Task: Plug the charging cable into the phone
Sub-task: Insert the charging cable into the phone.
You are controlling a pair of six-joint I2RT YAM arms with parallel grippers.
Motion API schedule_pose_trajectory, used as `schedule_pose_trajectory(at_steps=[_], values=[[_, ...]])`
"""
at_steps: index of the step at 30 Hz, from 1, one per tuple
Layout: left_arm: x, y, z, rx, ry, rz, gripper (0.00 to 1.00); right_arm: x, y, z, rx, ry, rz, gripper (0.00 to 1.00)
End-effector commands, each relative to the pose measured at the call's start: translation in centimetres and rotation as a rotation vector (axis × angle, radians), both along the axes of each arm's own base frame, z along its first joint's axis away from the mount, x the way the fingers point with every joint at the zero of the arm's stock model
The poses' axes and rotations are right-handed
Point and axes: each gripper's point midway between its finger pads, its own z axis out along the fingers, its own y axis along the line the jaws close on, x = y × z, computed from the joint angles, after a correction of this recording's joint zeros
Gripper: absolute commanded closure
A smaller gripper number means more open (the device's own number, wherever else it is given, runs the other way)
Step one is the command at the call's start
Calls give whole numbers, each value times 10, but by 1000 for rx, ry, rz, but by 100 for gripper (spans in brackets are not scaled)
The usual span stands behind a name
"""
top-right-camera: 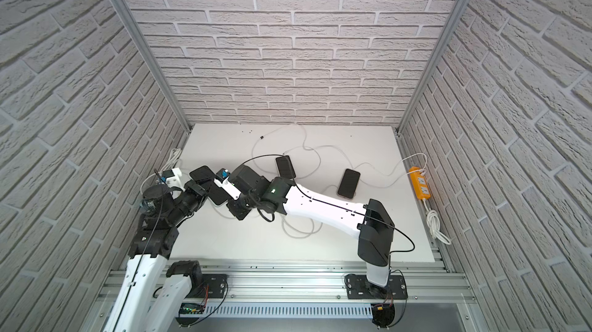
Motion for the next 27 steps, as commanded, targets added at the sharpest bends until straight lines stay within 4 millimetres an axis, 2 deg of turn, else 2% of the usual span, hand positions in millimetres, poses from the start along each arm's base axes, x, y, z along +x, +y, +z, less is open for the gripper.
schedule_pose_trajectory(at_steps=[1,7,13,20,22,27], values=[[-4,-13,12,-5,-56,-65,100,17,19,31,118,-39,-29,97],[-7,-14,6,-7,-46,-72,100,31,27,40,157,-24,-52,97],[-7,-19,-1,-12,-24,-102,100,36,36,42,174,-26,-37,97],[-6,-19,-4,-2,-11,-104,100,46,35,40,176,-21,-39,97],[-4,-13,-5,22,2,-71,100,47,30,36,154,-18,-41,91],[12,14,-18,84,117,60,100,53,-4,27,98,-11,-68,61]])
